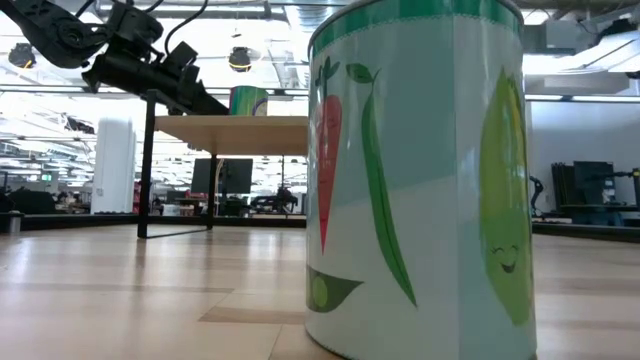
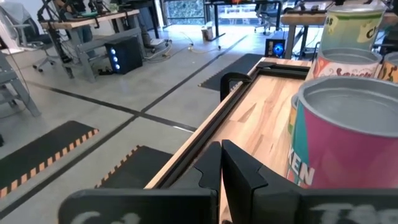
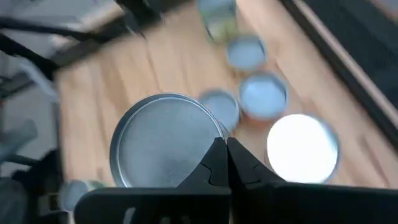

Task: Pick and place cans onto a shelf
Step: Put the blue can on the shelf

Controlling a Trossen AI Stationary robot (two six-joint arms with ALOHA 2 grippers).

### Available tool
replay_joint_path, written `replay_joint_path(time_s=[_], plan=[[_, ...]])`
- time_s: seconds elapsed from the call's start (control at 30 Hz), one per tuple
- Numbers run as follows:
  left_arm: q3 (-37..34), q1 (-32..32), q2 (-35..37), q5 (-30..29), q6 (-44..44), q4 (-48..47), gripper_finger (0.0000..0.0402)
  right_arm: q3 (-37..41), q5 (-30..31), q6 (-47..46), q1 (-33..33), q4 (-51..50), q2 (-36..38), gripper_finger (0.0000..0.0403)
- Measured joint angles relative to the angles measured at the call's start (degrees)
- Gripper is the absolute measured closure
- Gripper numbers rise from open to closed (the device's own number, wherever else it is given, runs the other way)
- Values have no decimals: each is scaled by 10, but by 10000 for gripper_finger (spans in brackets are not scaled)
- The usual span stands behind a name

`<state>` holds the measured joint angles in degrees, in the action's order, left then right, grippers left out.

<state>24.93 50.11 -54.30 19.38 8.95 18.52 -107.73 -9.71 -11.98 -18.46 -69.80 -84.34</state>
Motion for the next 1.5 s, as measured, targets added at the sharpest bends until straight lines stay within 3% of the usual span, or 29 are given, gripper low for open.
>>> replay_joint_path(time_s=[0.13,0.3,0.47,0.97,1.3,1.5], plan=[[0,-3,0,0,2,-3,400,83,57,-43,35,7,30,403],[0,-13,0,0,5,-3,400,200,67,-98,41,94,92,403],[0,-25,0,-1,5,-2,400,247,88,-143,41,106,124,403],[0,-41,0,-2,9,0,400,255,173,-220,81,83,100,403],[0,-41,0,-2,13,-3,400,255,182,-230,86,87,64,402],[0,-41,0,-2,15,-8,400,255,190,-231,86,83,61,372]])
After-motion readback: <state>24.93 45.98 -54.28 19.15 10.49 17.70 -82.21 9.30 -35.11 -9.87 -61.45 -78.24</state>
